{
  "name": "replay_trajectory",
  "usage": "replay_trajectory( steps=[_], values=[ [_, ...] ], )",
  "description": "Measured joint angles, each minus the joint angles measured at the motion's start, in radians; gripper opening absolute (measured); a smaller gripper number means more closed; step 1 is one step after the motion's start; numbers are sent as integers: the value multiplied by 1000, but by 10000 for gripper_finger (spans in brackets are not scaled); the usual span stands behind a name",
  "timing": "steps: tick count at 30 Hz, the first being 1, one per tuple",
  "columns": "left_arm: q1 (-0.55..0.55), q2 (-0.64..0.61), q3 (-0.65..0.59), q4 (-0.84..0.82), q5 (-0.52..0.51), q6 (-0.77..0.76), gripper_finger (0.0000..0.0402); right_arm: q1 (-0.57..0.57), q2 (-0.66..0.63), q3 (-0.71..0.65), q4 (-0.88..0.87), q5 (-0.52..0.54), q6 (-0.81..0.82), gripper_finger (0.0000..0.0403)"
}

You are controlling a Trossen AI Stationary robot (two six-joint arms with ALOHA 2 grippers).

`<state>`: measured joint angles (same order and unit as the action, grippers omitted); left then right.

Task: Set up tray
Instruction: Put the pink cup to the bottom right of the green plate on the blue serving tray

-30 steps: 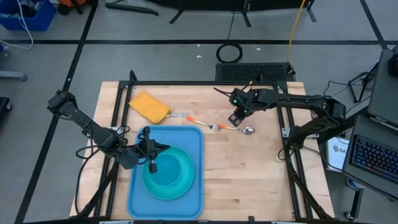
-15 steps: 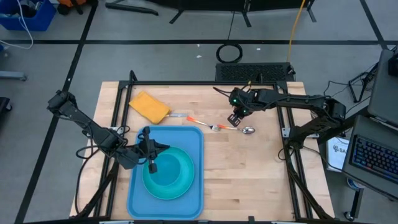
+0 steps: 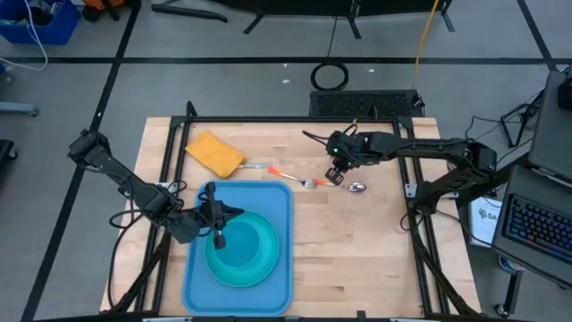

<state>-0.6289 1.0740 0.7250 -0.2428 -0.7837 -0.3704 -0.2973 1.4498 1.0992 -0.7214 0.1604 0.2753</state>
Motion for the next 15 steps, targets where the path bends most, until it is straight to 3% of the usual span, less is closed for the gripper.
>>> replay_trajectory(
  steps=[7,15],
  values=[
    [0,0,0,0,-1,-4,6,71,-56,0,33,55,-26,0],
    [0,0,0,-14,-3,-10,6,190,-170,0,83,14,-84,0]
  ],
)
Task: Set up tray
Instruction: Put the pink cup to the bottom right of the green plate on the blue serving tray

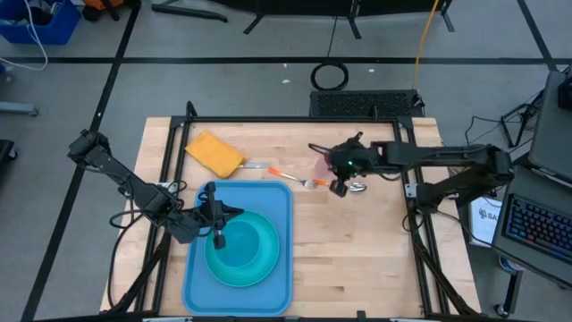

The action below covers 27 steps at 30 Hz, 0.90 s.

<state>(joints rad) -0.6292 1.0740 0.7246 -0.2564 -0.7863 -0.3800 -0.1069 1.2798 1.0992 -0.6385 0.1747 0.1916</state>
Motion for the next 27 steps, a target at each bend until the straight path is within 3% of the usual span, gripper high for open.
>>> replay_trajectory(
  steps=[16,22,27],
  values=[
    [0,0,0,-4,-1,-22,6,400,2,0,140,-27,-191,0],
    [0,0,0,-4,-1,-22,6,508,53,1,261,-118,-259,0],
    [0,0,0,-3,-1,-22,6,561,121,13,320,-126,-310,0]
  ],
)
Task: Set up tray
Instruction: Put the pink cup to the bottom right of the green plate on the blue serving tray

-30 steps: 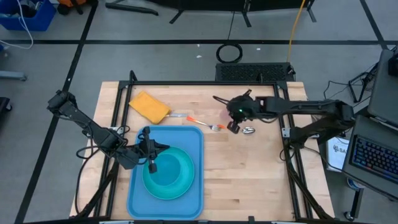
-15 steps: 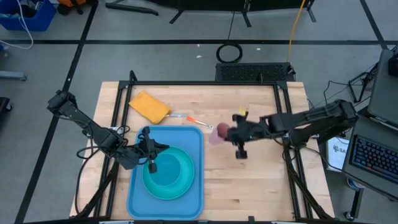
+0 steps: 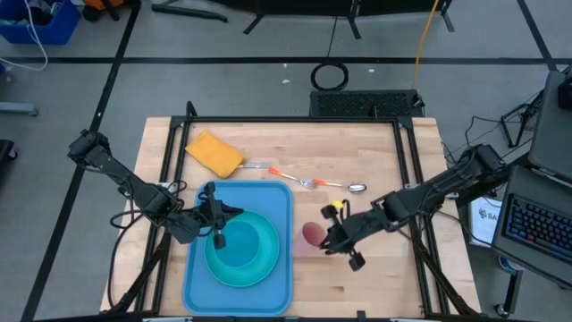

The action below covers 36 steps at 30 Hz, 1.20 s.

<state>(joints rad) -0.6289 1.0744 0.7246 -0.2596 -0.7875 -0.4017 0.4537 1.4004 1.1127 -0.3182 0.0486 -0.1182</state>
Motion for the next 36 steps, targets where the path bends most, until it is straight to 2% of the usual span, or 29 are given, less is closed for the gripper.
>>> replay_trajectory(
  steps=[7,11,19,24,36],
  values=[
    [0,0,-4,1,0,-2,6,31,149,142,-21,-31,-31,0],
    [0,0,-21,0,0,-20,6,45,250,264,-96,-74,-36,0],
    [0,0,-34,5,-22,-33,6,67,421,479,-217,-87,-104,0],
    [0,0,-34,9,-23,-30,6,66,494,543,-211,-155,-149,0],
    [0,0,-34,10,-24,-26,6,63,629,656,-269,-155,-278,0]
  ],
)
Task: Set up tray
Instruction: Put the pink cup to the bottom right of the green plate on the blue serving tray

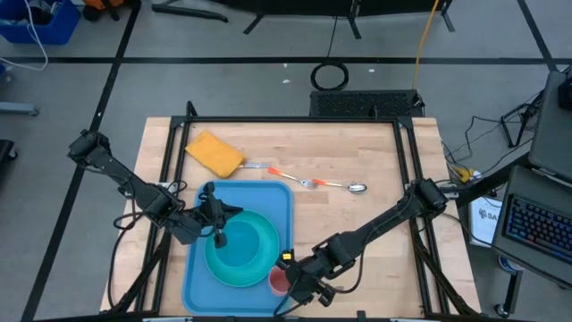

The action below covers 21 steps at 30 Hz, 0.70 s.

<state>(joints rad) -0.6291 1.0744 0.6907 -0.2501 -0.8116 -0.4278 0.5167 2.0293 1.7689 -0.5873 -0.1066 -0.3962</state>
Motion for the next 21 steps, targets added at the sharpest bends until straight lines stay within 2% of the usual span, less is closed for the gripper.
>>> replay_trajectory(
  steps=[8,14,21],
  values=[
    [0,0,0,-1,0,0,6,0,1,10,3,-5,-47,0],
    [0,0,0,-1,0,1,6,-15,39,9,39,-105,-76,0],
    [0,0,0,-8,1,-1,6,-33,48,9,50,-103,-88,0]
  ],
)
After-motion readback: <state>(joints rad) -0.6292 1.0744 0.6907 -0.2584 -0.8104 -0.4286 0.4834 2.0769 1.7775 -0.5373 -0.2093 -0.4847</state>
